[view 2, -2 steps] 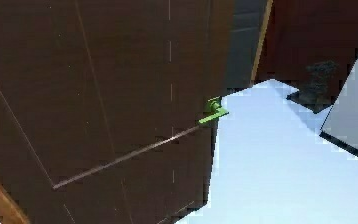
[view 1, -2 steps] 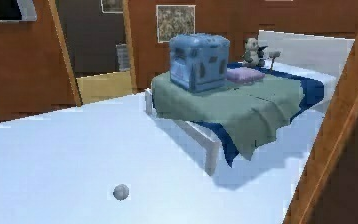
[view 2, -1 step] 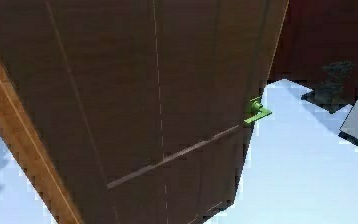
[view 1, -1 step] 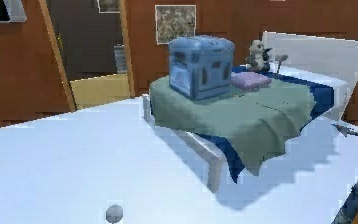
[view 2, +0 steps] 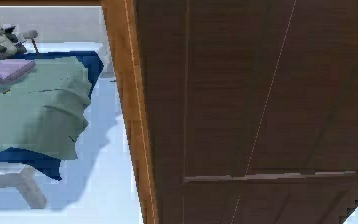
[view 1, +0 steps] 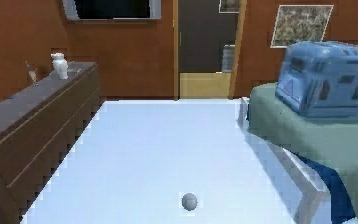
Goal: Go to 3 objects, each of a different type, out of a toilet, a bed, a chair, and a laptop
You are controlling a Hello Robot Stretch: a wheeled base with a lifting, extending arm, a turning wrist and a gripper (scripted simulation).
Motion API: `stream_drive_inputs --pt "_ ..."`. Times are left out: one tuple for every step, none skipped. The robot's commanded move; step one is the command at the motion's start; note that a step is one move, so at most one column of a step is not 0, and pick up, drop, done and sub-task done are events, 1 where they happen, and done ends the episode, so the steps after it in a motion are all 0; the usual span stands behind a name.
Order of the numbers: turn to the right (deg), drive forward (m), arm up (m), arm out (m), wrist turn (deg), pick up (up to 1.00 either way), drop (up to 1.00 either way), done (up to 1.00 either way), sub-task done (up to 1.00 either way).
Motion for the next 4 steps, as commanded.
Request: stream_drive_inputs --pt "0.0 0.3 0.0 0.0 0.0 0.0 0.0 0.0 0.0" --pt "-12.0 0.0 0.0 0.0 0.0 0.0 0.0 0.0 0.0" --pt "-3.0 0.0 0.0 0.0 0.0 0.0 0.0 0.0 0.0" --pt "0.0 0.75 0.0 0.0 0.0 0.0 0.0 0.0 0.0"
